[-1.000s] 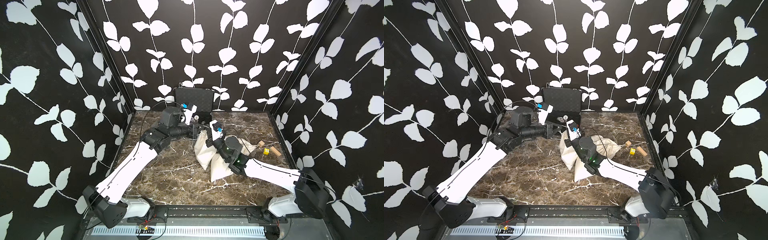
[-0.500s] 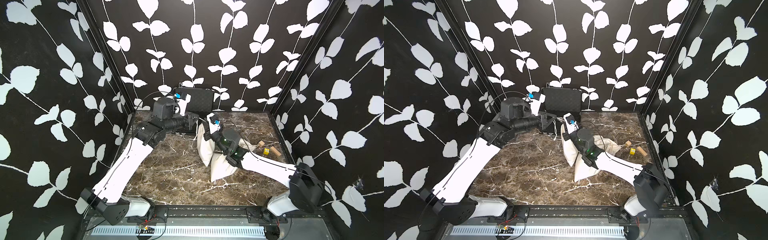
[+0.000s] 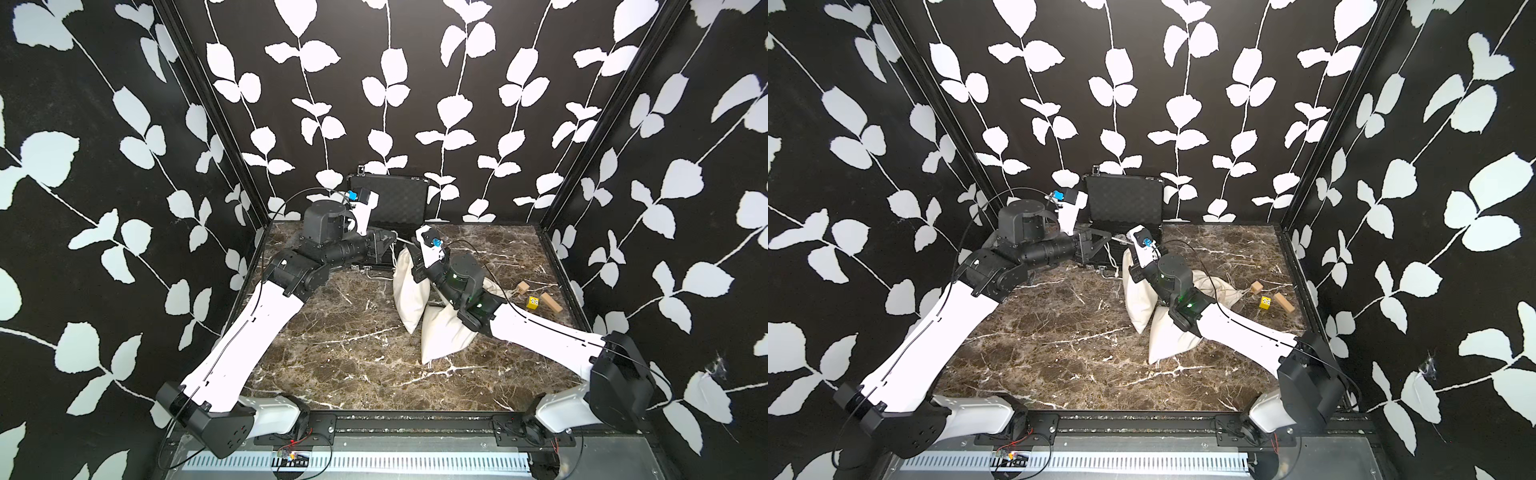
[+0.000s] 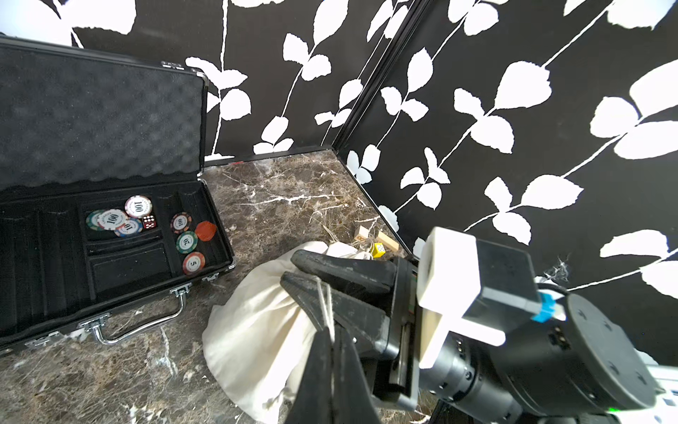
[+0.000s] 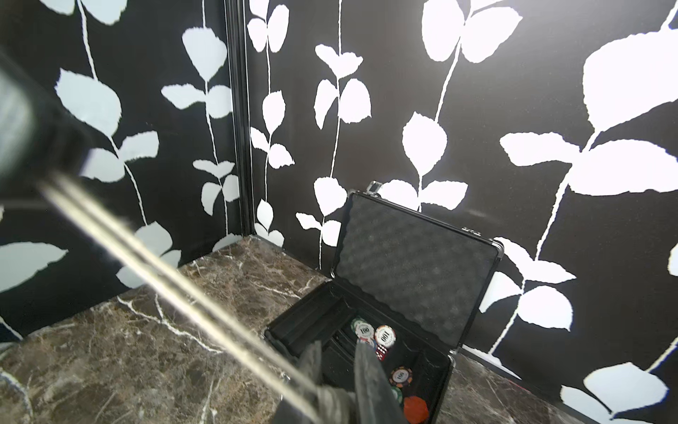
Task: Close the soil bag
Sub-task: Frap the soil bag at the center of the board.
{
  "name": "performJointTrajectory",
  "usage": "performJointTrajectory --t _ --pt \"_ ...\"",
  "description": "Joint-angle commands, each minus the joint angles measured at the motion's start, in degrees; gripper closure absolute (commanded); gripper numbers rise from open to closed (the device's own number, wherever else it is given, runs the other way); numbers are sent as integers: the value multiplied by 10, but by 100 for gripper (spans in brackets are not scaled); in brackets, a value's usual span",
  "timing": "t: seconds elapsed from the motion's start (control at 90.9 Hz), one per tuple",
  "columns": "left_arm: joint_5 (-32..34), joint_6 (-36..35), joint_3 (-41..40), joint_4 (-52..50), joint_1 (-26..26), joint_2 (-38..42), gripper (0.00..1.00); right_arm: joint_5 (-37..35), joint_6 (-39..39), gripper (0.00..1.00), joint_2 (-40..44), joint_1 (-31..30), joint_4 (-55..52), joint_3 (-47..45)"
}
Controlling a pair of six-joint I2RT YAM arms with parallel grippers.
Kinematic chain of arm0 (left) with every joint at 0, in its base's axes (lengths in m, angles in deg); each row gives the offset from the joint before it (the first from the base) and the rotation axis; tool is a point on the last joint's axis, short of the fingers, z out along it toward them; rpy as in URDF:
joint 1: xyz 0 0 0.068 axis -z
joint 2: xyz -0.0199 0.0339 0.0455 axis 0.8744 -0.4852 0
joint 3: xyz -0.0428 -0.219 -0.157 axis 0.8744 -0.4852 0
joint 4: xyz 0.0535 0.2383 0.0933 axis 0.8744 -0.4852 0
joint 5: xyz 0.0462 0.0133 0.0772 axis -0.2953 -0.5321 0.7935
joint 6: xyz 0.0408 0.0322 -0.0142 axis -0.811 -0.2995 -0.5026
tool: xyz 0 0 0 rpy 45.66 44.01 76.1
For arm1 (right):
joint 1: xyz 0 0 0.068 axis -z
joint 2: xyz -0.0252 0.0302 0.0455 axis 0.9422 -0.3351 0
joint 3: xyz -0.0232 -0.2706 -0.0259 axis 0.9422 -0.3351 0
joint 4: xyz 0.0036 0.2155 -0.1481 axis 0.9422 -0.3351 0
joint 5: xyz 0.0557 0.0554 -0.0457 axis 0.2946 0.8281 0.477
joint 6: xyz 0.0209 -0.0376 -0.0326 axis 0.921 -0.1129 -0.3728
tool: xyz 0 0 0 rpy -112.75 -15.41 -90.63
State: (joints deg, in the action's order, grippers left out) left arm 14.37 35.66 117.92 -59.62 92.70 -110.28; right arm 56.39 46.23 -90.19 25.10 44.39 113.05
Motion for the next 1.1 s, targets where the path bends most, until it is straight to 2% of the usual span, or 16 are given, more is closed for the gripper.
performJointTrajectory --t 0.0,0.088,0.176,0.286,0.363,0.429,0.528,0.649,0.792,0.968,1.089 --pt "2 0 13 98 -9 78 100 -89 50 80 -63 45 -108 -64" --pt "0 2 6 98 -9 77 100 -98 68 80 -97 46 -99 -74" --pt "-4 14 -8 106 -10 76 100 -89 64 79 -93 46 -111 -65" --pt "-18 43 -42 128 -12 79 100 -77 24 76 -51 46 -121 -49" --pt "-31 69 -69 147 -18 83 100 -97 -13 75 -38 46 -130 -37" --pt "-43 90 -86 161 -25 87 100 -114 -31 74 -51 52 -139 -29" --pt "-57 114 -104 175 -36 94 100 -105 -6 77 -83 72 -144 -35" --pt "-59 118 -105 170 -42 99 100 -59 28 76 -92 79 -113 -62" --pt "-76 130 -107 180 -42 87 100 39 25 64 -45 68 -72 -75" --pt "-100 148 -120 212 -42 74 100 83 -15 51 0 24 -68 -48" --pt "-107 151 -117 213 -43 72 100 119 -12 48 27 13 -61 -33"
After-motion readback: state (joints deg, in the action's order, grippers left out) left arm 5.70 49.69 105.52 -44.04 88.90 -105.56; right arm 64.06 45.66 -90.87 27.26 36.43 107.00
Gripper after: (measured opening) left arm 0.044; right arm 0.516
